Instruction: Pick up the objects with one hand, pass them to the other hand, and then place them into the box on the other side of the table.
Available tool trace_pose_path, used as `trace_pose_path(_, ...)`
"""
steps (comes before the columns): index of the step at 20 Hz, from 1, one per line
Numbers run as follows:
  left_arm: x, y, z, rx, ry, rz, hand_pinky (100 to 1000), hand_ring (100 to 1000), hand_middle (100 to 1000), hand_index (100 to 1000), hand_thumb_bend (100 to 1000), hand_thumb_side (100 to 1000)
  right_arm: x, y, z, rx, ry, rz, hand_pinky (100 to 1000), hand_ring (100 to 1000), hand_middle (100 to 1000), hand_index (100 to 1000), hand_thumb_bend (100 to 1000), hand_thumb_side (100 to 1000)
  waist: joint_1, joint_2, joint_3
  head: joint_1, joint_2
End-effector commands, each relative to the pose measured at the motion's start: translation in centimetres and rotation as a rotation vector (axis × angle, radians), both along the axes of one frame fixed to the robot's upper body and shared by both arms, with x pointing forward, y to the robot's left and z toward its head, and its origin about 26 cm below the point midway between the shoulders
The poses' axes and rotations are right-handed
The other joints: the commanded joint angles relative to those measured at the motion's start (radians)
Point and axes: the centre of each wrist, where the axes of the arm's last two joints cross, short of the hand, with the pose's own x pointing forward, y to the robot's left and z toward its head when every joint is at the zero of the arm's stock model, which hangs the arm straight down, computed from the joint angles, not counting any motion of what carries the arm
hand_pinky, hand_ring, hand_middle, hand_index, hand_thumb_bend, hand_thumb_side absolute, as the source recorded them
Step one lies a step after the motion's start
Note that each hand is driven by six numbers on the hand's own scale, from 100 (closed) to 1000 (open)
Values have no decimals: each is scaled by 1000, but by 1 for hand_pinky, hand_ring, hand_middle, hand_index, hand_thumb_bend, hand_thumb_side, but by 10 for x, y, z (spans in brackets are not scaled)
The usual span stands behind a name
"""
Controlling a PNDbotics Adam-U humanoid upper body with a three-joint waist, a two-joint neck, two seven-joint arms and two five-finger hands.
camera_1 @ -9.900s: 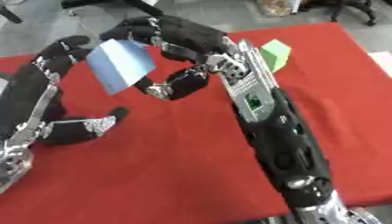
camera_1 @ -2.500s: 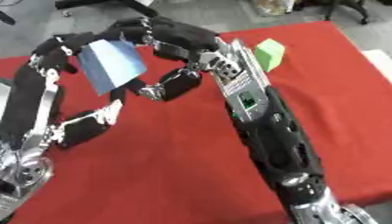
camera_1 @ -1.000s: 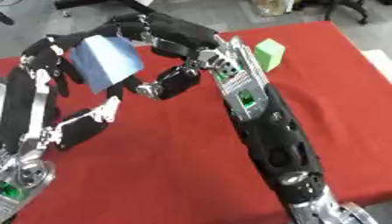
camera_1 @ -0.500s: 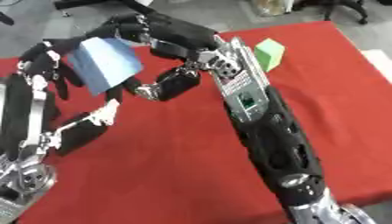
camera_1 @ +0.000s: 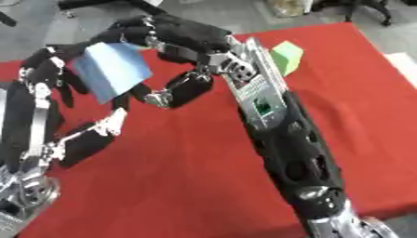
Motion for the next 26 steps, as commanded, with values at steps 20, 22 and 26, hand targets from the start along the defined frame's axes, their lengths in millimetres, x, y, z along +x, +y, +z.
trace_pose_path(20,1,18,1,100,-69,-12,254,389,362,444,100,111,-8,-22,29,-212,-260,-159,815,824,820,895,244,458,-1,6,2,0,-2)
trace_pose_path(22,1,18,0,100,-68,-12,254,390,362,444,100,112,-9,-23,29,-215,-272,-178,815,826,829,917,246,475,-1,6,1,0,-2)
trace_pose_path(26,1,19,-1,98,-68,-6,255,390,362,444,100,111,-10,-24,30,-229,-292,-214,816,835,861,992,278,517,0,6,1,0,-2)
